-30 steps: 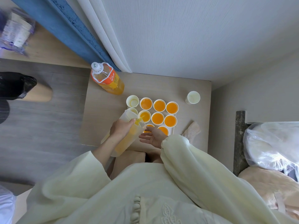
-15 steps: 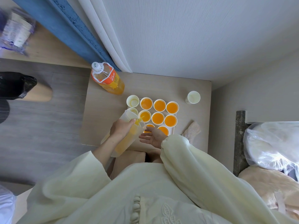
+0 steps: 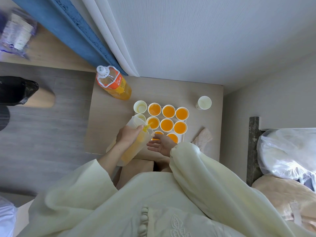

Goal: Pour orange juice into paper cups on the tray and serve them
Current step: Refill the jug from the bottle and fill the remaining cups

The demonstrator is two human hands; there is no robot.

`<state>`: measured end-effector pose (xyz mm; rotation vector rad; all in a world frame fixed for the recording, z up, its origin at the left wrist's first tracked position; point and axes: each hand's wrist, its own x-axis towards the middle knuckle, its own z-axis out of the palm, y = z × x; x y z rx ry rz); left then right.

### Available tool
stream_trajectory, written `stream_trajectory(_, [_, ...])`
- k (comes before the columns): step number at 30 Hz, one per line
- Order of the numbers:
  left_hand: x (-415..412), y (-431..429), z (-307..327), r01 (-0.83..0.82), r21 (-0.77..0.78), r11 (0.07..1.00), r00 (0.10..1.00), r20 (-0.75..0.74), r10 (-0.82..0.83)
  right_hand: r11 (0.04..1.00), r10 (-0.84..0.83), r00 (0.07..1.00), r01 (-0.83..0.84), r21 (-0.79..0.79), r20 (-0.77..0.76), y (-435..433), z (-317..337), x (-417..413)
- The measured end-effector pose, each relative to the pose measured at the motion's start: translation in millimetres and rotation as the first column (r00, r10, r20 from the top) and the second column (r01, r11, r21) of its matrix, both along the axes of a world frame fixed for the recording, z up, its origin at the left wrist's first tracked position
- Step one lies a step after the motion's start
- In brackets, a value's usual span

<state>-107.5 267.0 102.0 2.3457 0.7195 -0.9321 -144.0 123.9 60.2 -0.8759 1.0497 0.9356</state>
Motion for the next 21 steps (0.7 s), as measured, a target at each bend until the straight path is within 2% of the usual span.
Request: stream_trajectory(21, [1.0, -1.5, -0.5, 0.011, 0.015, 1.000, 1.000, -0.007, -0.011, 1.000, -0.001, 1.000, 0.001, 0.004, 0.006, -2.1, 0.1, -0.3])
